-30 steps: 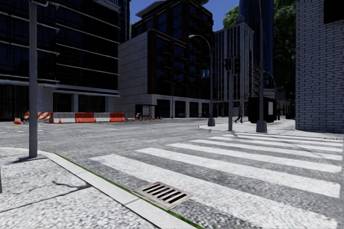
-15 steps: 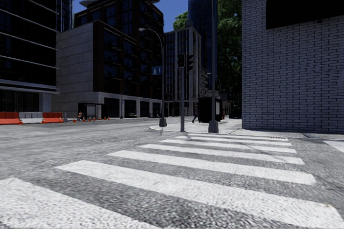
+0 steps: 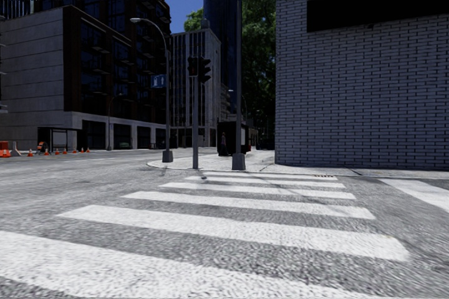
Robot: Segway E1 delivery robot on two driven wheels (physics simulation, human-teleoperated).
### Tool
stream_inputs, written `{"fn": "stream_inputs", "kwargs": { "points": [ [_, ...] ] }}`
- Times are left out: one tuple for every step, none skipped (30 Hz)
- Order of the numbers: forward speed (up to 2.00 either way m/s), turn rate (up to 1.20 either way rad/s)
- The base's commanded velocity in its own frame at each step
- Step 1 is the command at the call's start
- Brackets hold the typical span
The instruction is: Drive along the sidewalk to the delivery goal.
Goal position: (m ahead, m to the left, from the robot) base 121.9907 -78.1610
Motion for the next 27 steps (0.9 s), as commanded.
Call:
{"fn": "stream_inputs", "kwargs": {
  "points": [
    [1.24, -0.62],
    [1.20, -0.60],
    [1.20, -0.60],
    [1.19, -0.59],
    [1.18, -0.58],
    [1.18, -0.58],
    [1.18, -0.58],
    [1.17, -0.58],
    [1.17, -0.53],
    [1.17, -0.32],
    [1.21, -0.10],
    [1.21, -0.10],
    [1.39, 0.00],
    [2.00, 0.00],
    [2.00, 0.00],
    [2.00, 0.00],
    [2.00, 0.00],
    [2.00, 0.00],
    [2.00, 0.00],
    [2.00, 0.00],
    [2.00, 0.00],
    [2.00, 0.00],
    [2.00, 0.00],
    [2.00, 0.00],
    [2.00, 0.00],
    [2.00, 0.00],
    [2.00, 0.00]
  ]
}}
